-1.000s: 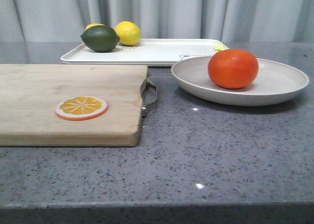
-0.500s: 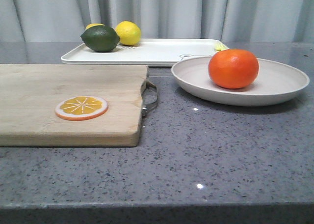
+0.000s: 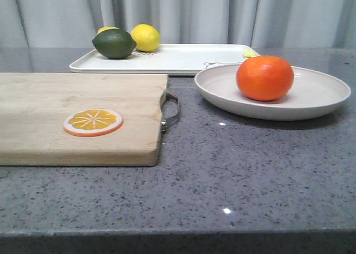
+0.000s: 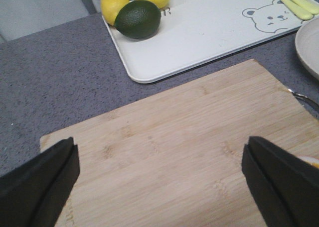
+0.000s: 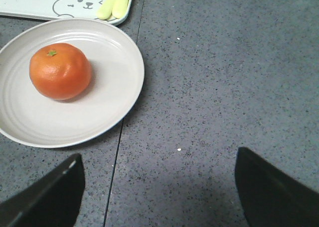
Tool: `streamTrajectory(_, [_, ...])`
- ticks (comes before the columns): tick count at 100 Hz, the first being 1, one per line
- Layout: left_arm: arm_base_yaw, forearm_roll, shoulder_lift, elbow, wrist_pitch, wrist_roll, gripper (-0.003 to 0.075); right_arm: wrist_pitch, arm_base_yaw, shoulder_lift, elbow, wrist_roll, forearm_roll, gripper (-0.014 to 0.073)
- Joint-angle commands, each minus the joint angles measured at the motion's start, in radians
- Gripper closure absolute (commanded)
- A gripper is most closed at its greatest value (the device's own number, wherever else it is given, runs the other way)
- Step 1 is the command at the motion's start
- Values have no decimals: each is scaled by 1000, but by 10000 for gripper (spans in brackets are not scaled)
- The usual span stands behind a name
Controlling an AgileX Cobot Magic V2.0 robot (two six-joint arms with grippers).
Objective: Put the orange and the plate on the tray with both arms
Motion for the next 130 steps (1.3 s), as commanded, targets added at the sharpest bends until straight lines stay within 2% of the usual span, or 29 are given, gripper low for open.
streamTrajectory(1, [18, -18, -82, 30, -104, -14, 92, -64, -2, 2, -34, -5, -5, -17])
streamTrajectory(38, [24, -18, -147, 73, -116, -14, 93, -95, -2, 64, -34, -5, 41, -17])
streamTrajectory(66, [24, -18, -147, 73, -116, -14, 93, -290, -2, 264, -35, -5, 119, -17])
streamTrajectory(94, [24, -18, -147, 73, -116, -14, 93, -445, -2, 481, -35, -5, 123, -17])
streamTrajectory(130, [24, -18, -147, 73, -116, -14, 93, -527, -2, 614, -35, -5, 134, -17])
